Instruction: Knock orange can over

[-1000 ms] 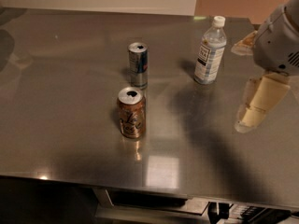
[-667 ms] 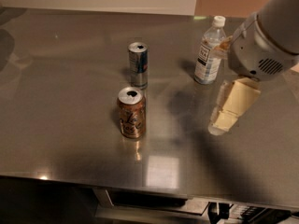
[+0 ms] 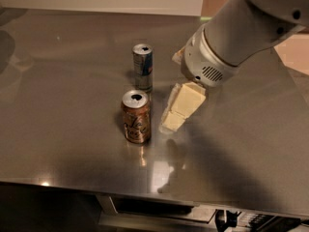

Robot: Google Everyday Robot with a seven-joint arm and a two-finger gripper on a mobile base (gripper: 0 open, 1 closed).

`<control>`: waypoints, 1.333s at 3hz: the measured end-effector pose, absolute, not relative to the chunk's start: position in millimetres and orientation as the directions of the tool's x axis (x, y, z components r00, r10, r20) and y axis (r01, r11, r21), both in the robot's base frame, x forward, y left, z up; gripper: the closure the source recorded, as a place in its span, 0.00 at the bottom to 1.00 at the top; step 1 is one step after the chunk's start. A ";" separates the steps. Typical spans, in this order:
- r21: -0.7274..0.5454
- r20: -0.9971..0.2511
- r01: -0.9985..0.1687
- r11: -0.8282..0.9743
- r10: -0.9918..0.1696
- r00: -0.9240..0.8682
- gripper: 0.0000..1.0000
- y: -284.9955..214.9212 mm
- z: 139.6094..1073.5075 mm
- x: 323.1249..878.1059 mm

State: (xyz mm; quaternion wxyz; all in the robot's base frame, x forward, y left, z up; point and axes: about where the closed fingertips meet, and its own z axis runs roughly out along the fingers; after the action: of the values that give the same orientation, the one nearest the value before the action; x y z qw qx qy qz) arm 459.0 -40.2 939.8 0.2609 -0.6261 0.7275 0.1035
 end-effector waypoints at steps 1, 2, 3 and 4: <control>-0.145 -0.563 -0.969 0.202 -0.822 -0.087 0.00 1.0 934.7 468.5; -0.120 -0.618 -0.970 0.212 -0.781 -0.094 0.00 25.3 926.9 469.3; -0.107 -0.661 -0.972 0.210 -0.745 -0.088 0.00 37.7 914.1 466.5; -0.106 -0.689 -0.974 0.199 -0.721 -0.073 0.00 42.2 905.0 462.9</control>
Offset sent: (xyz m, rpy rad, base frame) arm 0.0133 0.0918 -0.0254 0.2340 0.0493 -0.0087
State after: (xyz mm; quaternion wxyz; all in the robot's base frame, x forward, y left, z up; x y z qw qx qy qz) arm 462.9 42.2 905.0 0.3202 -0.6009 0.7051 0.1980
